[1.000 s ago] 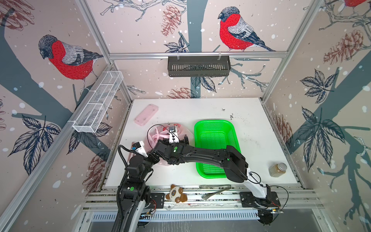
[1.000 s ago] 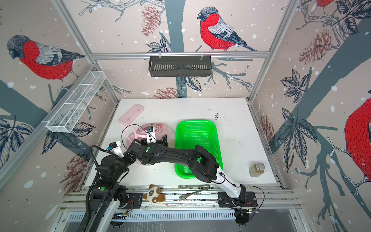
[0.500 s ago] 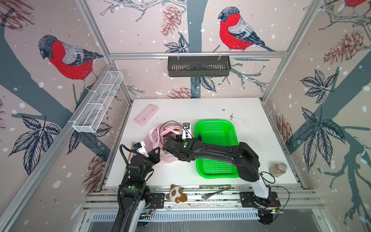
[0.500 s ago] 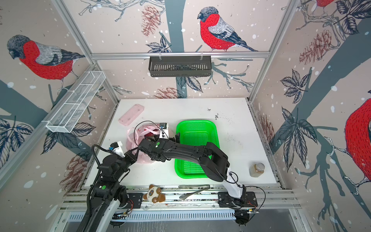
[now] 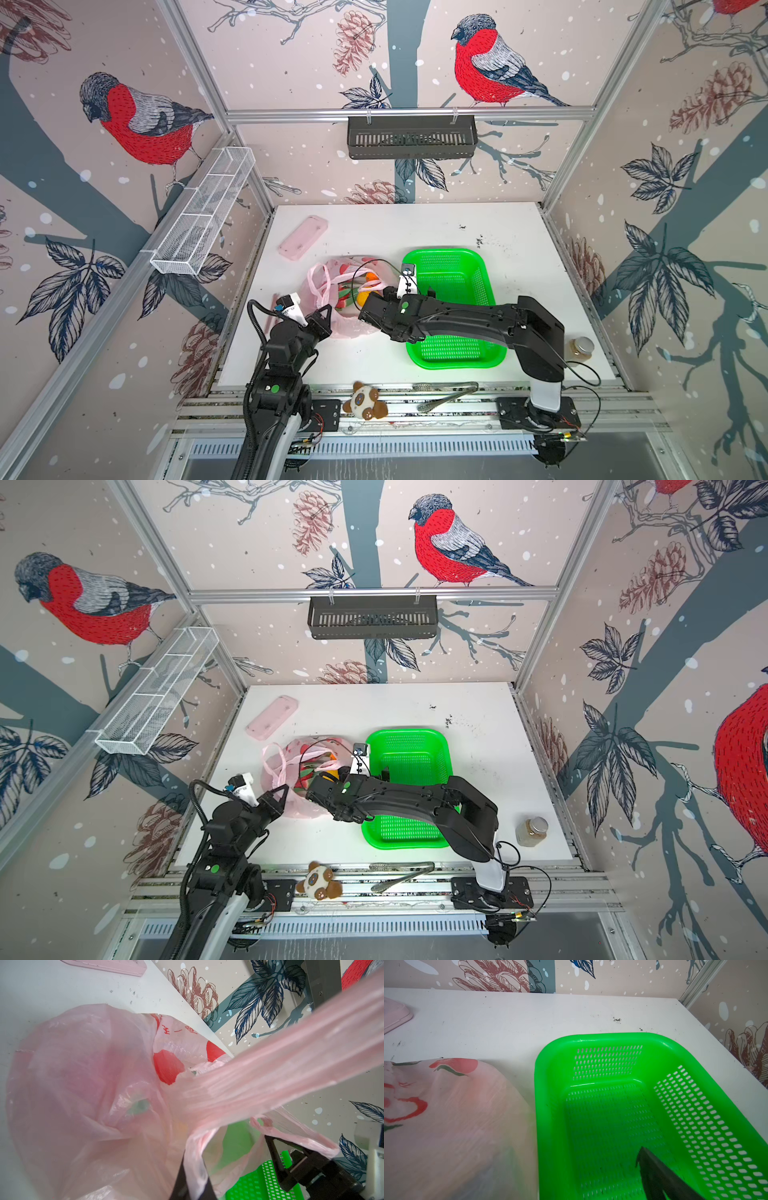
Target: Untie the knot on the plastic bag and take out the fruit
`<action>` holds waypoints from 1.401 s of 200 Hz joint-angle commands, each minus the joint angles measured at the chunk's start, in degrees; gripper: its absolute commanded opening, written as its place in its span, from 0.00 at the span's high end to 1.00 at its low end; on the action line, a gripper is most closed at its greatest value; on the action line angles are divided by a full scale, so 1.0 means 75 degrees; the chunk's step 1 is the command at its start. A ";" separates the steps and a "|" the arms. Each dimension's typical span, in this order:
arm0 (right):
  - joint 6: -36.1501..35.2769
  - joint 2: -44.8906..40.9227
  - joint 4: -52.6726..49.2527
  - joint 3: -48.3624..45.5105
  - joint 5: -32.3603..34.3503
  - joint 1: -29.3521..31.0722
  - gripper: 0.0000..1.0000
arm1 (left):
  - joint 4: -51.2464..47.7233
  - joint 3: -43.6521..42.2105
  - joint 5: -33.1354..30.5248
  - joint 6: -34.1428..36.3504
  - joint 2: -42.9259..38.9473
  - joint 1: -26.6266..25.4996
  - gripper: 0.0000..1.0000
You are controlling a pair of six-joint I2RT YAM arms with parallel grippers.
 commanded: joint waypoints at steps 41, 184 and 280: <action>0.0311 -0.0100 0.0224 -0.0356 -0.0516 -0.0031 0.05 | 0.0156 -0.0005 0.0034 -0.0061 -0.0070 -0.0005 1.00; -0.1245 -0.0796 0.0600 0.0224 -0.0949 0.0956 0.11 | 0.0138 0.0018 0.0182 0.0044 -0.0064 -0.0002 1.00; -0.3307 0.0217 0.2665 0.1167 -0.3593 0.1325 0.61 | 0.0115 0.0019 0.0257 0.0019 -0.0214 -0.0007 1.00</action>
